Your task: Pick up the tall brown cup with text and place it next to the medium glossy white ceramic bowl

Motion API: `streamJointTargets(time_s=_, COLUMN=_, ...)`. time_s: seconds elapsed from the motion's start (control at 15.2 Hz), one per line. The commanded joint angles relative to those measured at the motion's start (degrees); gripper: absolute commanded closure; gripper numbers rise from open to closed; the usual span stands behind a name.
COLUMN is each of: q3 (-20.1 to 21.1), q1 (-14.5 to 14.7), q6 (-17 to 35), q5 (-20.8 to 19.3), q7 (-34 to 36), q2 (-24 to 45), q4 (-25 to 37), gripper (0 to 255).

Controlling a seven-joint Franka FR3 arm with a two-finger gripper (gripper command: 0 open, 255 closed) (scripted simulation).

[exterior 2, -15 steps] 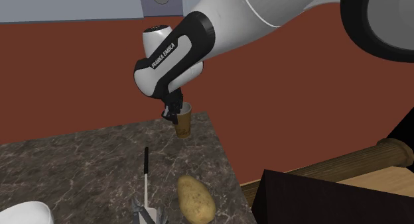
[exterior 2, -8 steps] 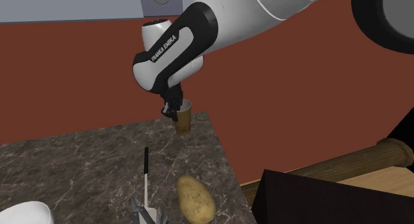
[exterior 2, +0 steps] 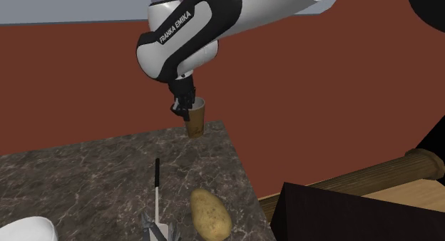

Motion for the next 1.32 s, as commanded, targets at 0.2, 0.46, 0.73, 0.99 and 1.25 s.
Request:
streamJointTargets(time_s=0.2, q3=-0.3, q1=0.2, q6=-3.1, q5=-0.4, q7=0.0, q2=-1.6, q4=1.6, gripper=255)
streamJointTargets(time_s=0.46, q3=-0.5, q1=0.2, q6=-5.7, q5=-0.7, q7=0.0, q2=-2.7, q4=3.1, gripper=255)
streamJointTargets(time_s=0.73, q3=-0.6, q1=0.3, q6=-8.3, q5=-1.0, q7=0.0, q2=-3.7, q4=4.8, gripper=255)
streamJointTargets(time_s=0.99, q3=-0.8, q1=0.3, q6=-11.0, q5=-1.2, q7=-0.1, q2=-4.4, q4=6.8, gripper=255)
streamJointTargets(time_s=1.25, q3=-0.9, q1=0.3, q6=-13.9, q5=-1.4, q7=-0.2, q2=-5.0, q4=9.0, gripper=255)
